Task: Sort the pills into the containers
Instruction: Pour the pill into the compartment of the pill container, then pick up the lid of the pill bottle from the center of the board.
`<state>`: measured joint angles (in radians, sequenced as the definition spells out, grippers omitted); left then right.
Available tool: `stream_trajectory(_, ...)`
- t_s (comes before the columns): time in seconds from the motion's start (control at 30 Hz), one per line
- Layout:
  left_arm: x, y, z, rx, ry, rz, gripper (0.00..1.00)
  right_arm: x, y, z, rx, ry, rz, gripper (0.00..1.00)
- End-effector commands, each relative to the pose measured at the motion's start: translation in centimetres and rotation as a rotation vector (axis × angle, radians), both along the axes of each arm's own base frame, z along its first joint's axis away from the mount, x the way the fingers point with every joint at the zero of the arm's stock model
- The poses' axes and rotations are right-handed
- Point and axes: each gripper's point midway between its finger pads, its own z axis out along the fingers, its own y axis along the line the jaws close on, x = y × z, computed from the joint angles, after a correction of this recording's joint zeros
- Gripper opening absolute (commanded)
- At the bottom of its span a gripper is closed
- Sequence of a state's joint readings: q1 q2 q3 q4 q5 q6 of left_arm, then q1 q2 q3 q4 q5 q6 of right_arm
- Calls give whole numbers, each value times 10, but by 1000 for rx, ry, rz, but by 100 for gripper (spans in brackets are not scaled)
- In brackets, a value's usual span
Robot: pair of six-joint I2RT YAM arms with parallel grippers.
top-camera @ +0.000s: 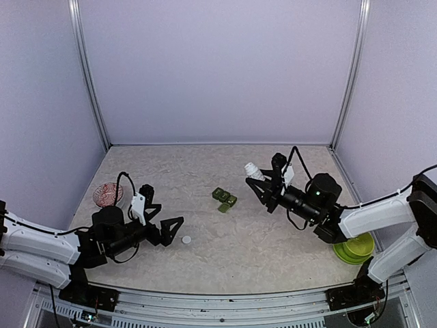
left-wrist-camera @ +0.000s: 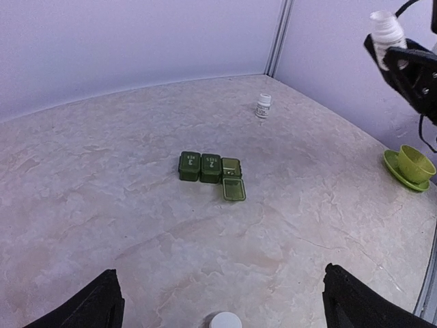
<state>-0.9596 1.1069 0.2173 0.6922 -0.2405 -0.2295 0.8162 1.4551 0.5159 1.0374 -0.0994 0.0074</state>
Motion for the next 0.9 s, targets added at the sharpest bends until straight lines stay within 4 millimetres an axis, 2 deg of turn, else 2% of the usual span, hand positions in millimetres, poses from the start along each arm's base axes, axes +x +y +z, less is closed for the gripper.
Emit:
stream_trajectory(0.0, 4, 2, -3, 14, -14, 12, 99, -36, -19, 63, 132, -224, -30, 9)
stream_trajectory(0.1, 3, 1, -7, 27, -15, 1, 99, -50, -18, 73, 167, -254, -13, 9)
stream_trajectory(0.3, -1, -10, -20, 50, 50, -46, 99, -81, -30, 101, 263, -312, 23, 10)
stream_trajectory(0.4, 1, -19, -18, 69, 88, -66, 99, -89, -6, 102, 201, -307, 79, 12)
stream_trajectory(0.43, 1, -22, -16, 76, 94, -73, 99, -92, -10, 108, 205, -320, 55, 12)
stream_trajectory(0.53, 1, -27, -14, 111, 125, -86, 99, -109, -50, 118, 332, -334, 30, 12)
stream_trajectory(0.67, 2, -23, -25, 164, 188, -52, 99, -116, -45, 105, 278, -259, 92, 11)
stream_trajectory(0.87, -1, -24, -45, 253, 237, -37, 97, -117, -79, 91, 280, -195, 6, 11)
